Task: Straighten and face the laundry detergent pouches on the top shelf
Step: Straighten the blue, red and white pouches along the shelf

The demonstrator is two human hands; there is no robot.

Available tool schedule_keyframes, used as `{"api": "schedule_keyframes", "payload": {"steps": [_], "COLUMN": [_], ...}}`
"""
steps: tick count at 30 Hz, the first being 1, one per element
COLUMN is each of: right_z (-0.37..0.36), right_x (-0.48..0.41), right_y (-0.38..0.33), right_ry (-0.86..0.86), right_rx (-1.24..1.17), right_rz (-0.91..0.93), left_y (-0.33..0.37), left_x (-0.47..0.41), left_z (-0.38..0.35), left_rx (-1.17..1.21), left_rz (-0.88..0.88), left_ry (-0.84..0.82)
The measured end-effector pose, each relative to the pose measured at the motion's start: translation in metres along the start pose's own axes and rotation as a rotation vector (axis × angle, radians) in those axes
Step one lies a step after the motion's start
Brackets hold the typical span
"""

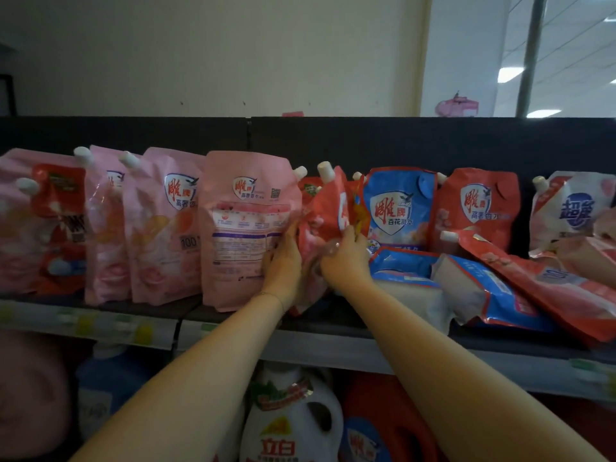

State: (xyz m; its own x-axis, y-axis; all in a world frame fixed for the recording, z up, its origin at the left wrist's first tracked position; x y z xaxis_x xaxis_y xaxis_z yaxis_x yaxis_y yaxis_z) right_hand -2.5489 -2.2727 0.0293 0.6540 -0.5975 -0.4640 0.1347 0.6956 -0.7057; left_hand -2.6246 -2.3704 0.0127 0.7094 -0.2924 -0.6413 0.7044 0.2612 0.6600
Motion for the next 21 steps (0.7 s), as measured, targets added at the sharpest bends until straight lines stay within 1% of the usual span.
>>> {"api": "schedule_keyframes", "payload": {"steps": [1, 3, 5, 7, 8, 10, 11, 12, 15, 16, 17, 19, 21], "right_z": [0.000, -0.004, -0.011, -0.013, -0.012, -0.008, -0.005, -0.001, 0.014, 0.021, 0.029, 0.048, 0.068], "right_x": [0.002, 0.007, 0.015, 0.021, 0.024, 0.029, 0.030, 0.031, 0.033, 0.032, 0.031, 0.026, 0.018], "right_y": [-0.004, -0.014, -0.023, -0.025, -0.026, -0.026, -0.026, -0.026, -0.024, -0.022, -0.020, -0.013, -0.003], "right_ry": [-0.024, -0.086, -0.186, -0.221, -0.213, -0.208, -0.204, -0.195, -0.150, -0.119, -0.082, -0.005, 0.068], "right_rx": [0.031, 0.038, 0.045, 0.060, 0.053, 0.033, 0.037, 0.046, 0.126, 0.144, 0.154, 0.168, 0.200], "right_rz": [0.039, 0.162, 0.244, 0.297, 0.321, 0.339, 0.337, 0.340, 0.320, 0.310, 0.295, 0.260, 0.209], "left_y": [-0.006, -0.016, -0.023, -0.022, -0.022, -0.013, -0.012, -0.007, 0.006, 0.014, 0.022, 0.040, 0.054], "left_x": [-0.003, -0.004, -0.007, -0.007, -0.005, 0.005, 0.010, 0.014, 0.025, 0.031, 0.036, 0.045, 0.048], "left_z": [-0.002, -0.010, -0.013, -0.010, -0.007, -0.008, -0.006, -0.001, 0.013, 0.018, 0.021, 0.022, 0.015], "left_rx": [0.011, 0.122, 0.314, 0.518, 0.555, 0.622, 0.598, 0.512, 0.242, 0.138, 0.041, -0.098, -0.130], "left_rz": [0.051, 0.095, 0.122, 0.207, 0.205, 0.236, 0.207, 0.158, 0.018, -0.053, -0.139, -0.322, -0.487], "left_ry": [0.007, -0.088, -0.052, 0.046, 0.113, 0.097, 0.118, 0.151, 0.339, 0.404, 0.434, 0.418, 0.329]}}
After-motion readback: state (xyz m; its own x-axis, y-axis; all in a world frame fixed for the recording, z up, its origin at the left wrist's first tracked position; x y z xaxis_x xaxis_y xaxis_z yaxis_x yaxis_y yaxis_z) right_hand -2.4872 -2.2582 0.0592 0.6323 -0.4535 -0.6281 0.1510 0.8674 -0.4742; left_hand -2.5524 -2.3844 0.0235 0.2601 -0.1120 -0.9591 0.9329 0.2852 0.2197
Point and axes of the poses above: each hand's wrist, its own x-axis away from the middle knuckle, its own z-axis out of the back of the hand, y = z × x, the point moved 5 cm from there along -x, towards the middle knuckle
